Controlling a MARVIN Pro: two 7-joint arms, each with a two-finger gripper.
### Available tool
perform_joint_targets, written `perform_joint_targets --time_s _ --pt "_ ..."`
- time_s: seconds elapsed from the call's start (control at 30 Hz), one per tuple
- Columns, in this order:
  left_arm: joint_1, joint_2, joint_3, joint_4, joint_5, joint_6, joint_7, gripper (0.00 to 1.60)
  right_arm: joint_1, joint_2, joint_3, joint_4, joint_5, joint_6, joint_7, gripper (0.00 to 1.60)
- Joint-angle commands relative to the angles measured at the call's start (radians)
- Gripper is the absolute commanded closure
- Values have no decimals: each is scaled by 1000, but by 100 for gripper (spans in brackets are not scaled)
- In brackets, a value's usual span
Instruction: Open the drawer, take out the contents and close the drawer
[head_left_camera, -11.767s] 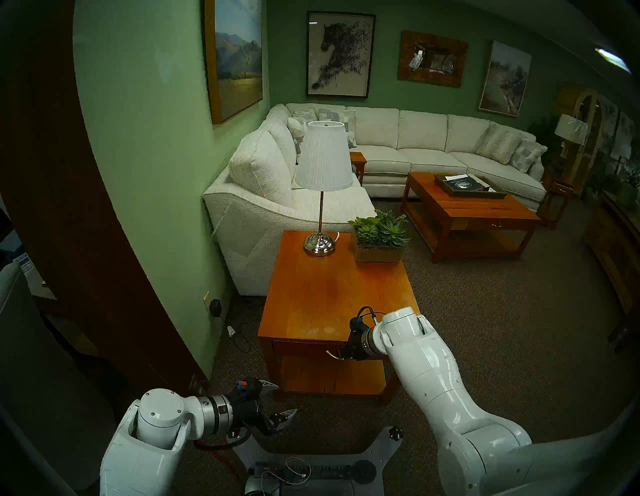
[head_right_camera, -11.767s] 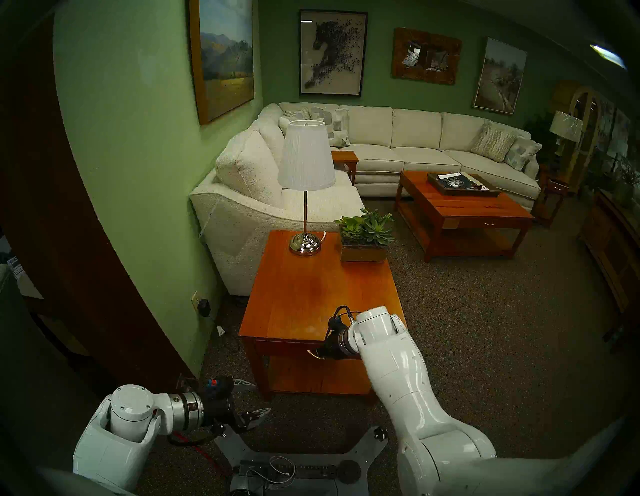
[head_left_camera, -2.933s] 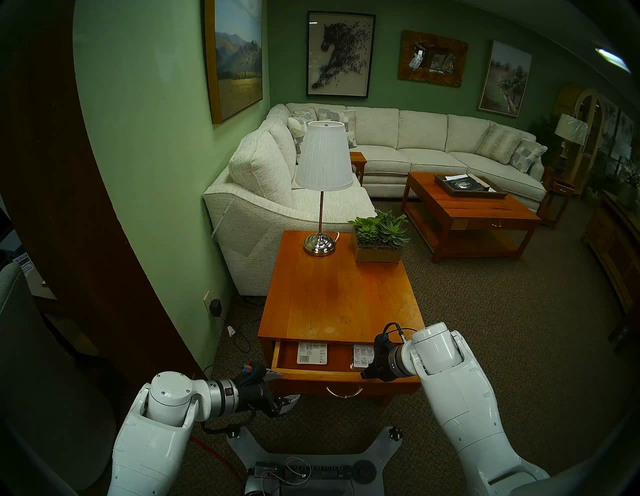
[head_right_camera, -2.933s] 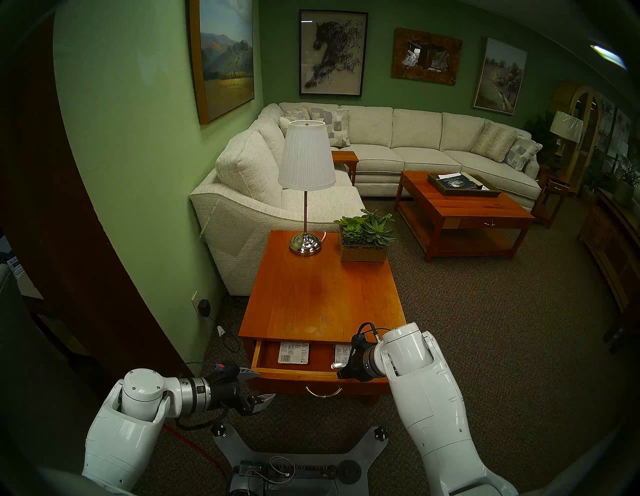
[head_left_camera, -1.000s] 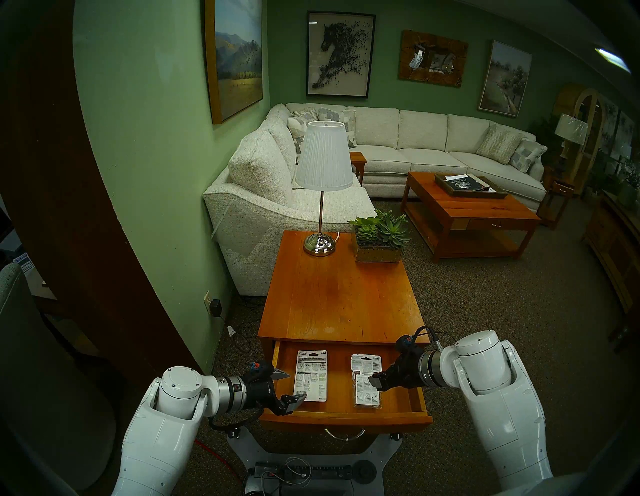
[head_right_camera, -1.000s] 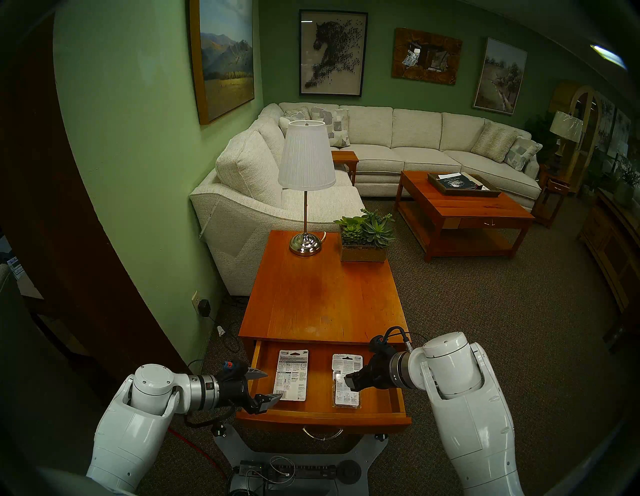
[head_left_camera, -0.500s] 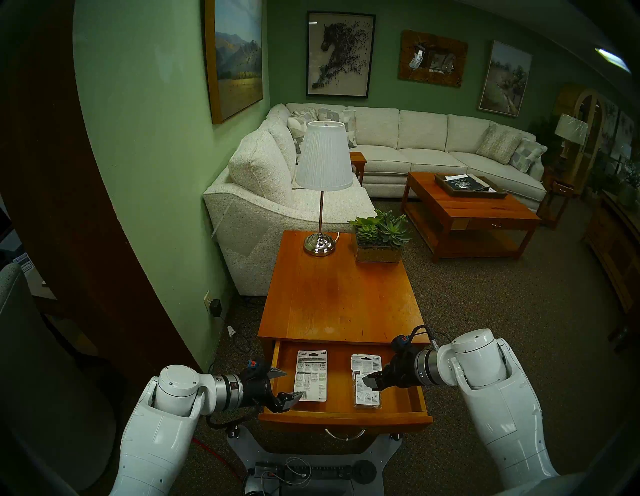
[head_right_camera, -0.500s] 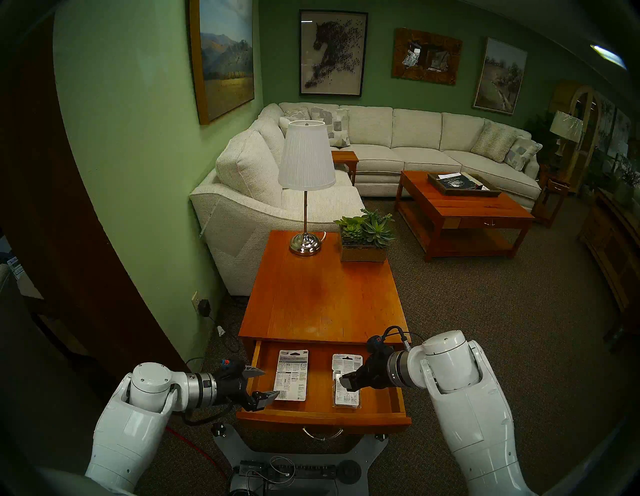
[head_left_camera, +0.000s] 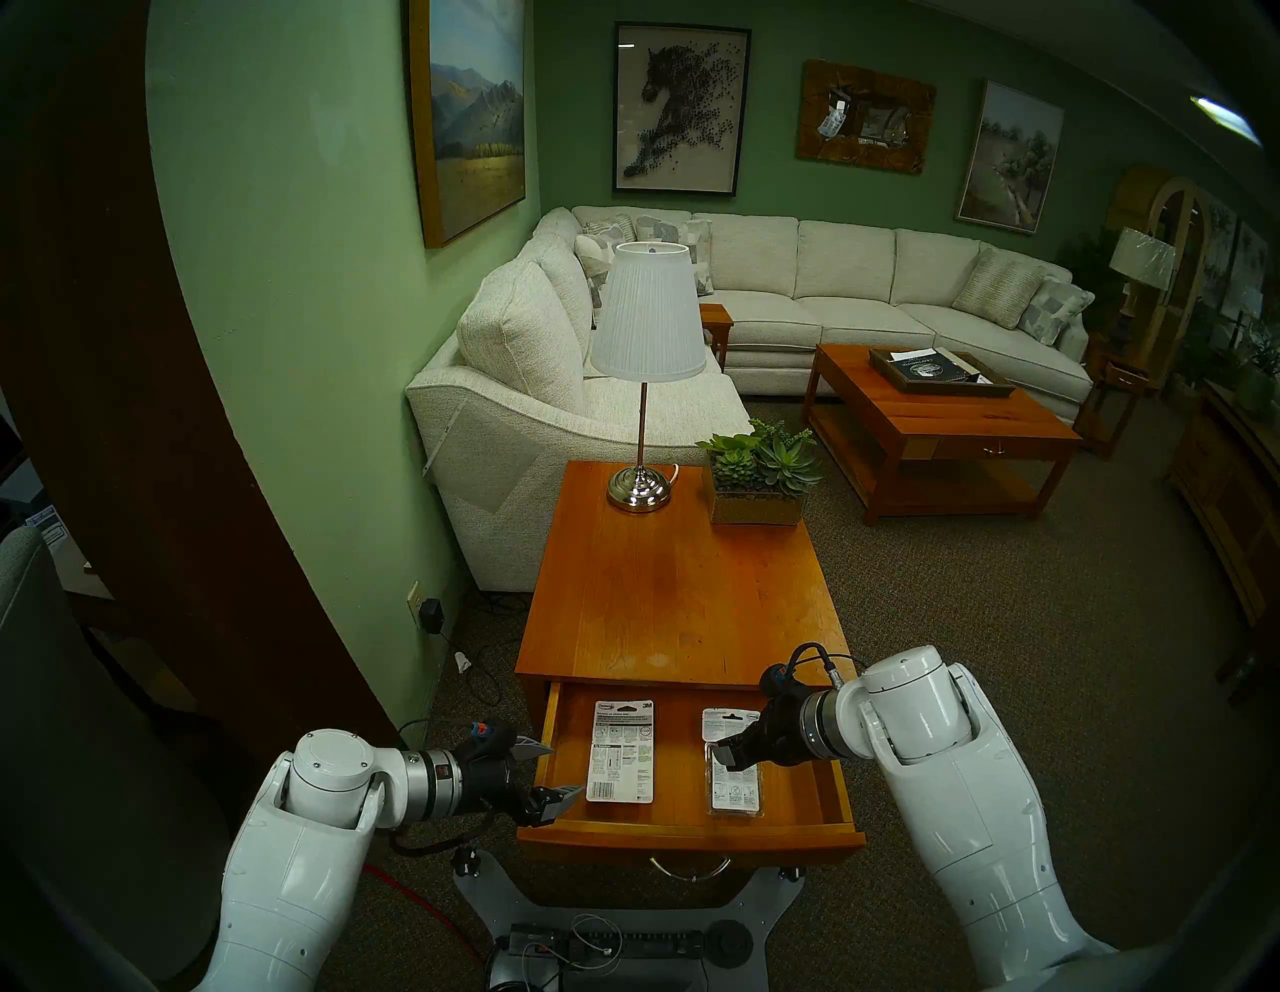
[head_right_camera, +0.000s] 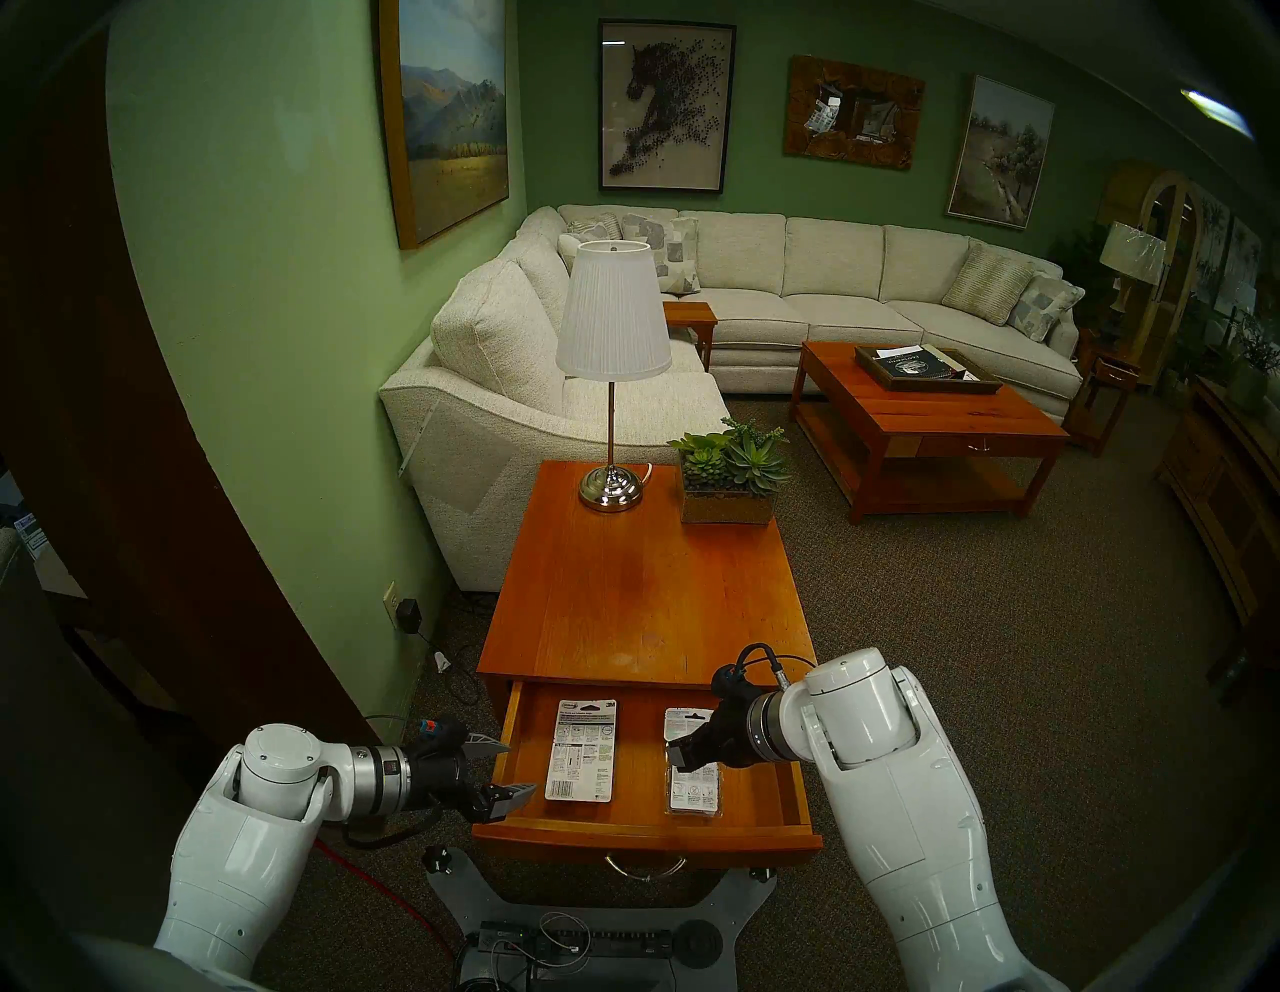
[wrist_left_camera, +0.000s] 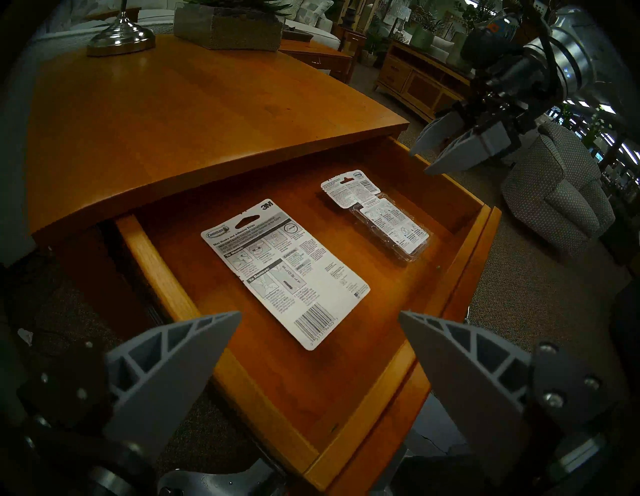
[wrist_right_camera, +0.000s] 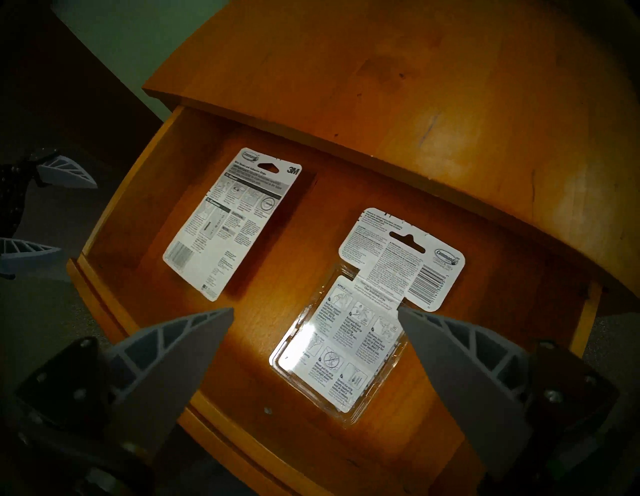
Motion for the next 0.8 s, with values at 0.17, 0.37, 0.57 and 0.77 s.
perform_joint_targets --time_s 0.17,0.37,0.57,0.77 --pt "-35 20 -32 46 -40 -43 -45 0 49 -82 -8 16 -61 0 -99 0" --pt "-39 27 -44 72 -48 -58 -55 0 62 -103 2 66 -73 0 -112 0" --pt "-42 29 -46 59 -43 -69 -53 0 65 -111 9 75 -74 0 -116 0" --pt "-74 17 -39 -22 -53 -62 -62 0 55 -113 17 69 -72 0 -114 0"
